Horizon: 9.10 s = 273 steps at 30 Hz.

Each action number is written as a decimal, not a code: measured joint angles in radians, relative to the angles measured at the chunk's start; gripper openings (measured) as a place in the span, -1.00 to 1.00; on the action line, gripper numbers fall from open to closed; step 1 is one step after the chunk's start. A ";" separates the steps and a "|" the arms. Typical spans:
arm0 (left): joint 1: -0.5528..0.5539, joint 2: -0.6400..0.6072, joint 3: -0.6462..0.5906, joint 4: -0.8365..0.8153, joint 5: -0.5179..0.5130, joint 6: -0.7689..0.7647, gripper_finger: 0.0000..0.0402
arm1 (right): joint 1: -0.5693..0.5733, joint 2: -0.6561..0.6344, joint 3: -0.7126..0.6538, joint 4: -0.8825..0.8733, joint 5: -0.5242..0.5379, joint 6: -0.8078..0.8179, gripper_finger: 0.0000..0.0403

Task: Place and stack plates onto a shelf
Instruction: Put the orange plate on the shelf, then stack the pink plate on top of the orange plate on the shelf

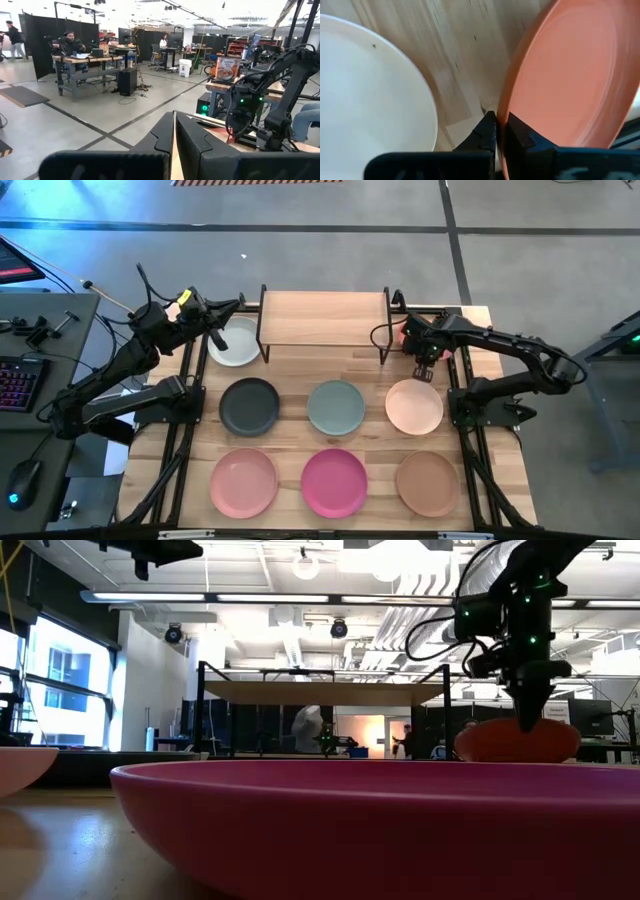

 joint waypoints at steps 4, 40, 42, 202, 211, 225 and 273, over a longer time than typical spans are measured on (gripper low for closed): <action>0.000 0.000 0.000 0.000 0.000 0.000 -0.96 | 0.000 0.000 0.020 -0.019 0.000 0.018 -1.00; 0.000 0.000 0.000 0.000 0.000 0.000 -0.96 | 0.000 -0.001 0.530 -0.199 0.179 -0.004 -1.00; 0.000 0.000 0.000 0.000 0.000 0.000 -0.96 | 0.000 -0.001 0.553 -0.198 0.184 -0.043 -1.00; 0.000 0.019 0.000 -0.058 0.000 0.000 -0.96 | 0.246 0.343 0.614 0.034 -0.055 -0.314 -0.62; 0.000 0.019 0.000 -0.058 0.000 0.000 -0.96 | 0.246 0.332 0.614 0.054 -0.012 -0.322 -0.46; 0.000 0.019 0.000 -0.058 0.000 0.000 -0.96 | 0.351 0.224 0.614 0.080 -0.032 -0.172 -0.46; 0.000 0.020 0.000 -0.059 0.000 0.000 -0.96 | 1.033 0.596 0.614 0.131 -0.097 1.031 -0.46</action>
